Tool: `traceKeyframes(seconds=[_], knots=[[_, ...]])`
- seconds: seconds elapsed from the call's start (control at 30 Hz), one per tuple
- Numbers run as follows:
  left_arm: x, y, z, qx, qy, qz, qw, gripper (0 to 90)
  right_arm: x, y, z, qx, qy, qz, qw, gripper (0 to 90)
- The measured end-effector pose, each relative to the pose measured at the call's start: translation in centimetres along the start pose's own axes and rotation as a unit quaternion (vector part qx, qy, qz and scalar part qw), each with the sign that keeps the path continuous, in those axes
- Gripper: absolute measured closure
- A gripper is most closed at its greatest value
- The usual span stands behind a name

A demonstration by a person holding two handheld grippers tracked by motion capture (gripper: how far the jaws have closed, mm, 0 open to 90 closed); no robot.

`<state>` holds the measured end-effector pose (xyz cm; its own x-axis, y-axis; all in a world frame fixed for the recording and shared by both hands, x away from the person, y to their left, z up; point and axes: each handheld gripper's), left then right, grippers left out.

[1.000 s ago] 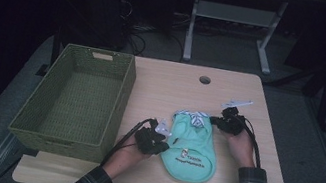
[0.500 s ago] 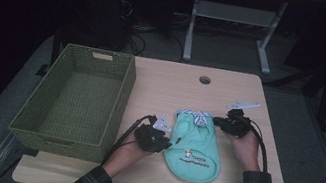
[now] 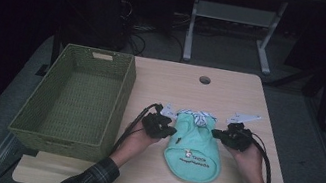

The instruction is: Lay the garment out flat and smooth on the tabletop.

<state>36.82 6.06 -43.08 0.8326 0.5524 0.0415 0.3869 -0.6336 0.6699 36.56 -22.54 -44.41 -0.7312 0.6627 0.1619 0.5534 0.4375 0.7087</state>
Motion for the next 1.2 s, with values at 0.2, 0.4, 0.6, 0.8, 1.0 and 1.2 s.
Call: traceKeyframes(seconds=[0.2,0.4,0.6,0.8,1.0,1.2], knots=[[1.7,1.1,1.1,-0.008,0.018,-0.006,0.9998,89.4,1.1,-1.2,-0.3,0.011,0.008,-0.003,0.9999,89.9],[3.3,2.7,2.4,-0.014,0.033,-0.007,0.9993,89.3,1.9,-2.3,-0.6,0.018,0.014,-0.003,0.9997,89.8],[4.6,3.9,4.9,-0.014,0.043,-0.009,0.9989,89.3,2.5,-3.4,-1.1,0.027,0.020,-0.002,0.9994,89.9],[4.8,3.7,7.1,0.000,0.040,-0.015,0.9991,89.4,2.7,-4.1,-0.9,0.044,0.023,-0.002,0.9988,89.9],[4.6,2.6,6.9,0.016,0.035,-0.021,0.9991,89.5,2.5,-4.1,-0.9,0.052,0.021,-0.006,0.9984,89.8],[4.0,1.1,5.2,0.028,0.029,-0.028,0.9988,89.5,2.1,-4.3,-1.0,0.055,0.019,-0.002,0.9983,89.8]])
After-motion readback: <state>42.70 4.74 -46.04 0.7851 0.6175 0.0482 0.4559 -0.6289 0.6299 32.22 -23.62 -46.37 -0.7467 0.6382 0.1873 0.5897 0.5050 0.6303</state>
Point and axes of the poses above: each handheld gripper's, and its own axes: z roughly forward along the jaws, y roughly out of its top, x roughly to its left, and after that the axes turned 5 degrees about y, right-handed
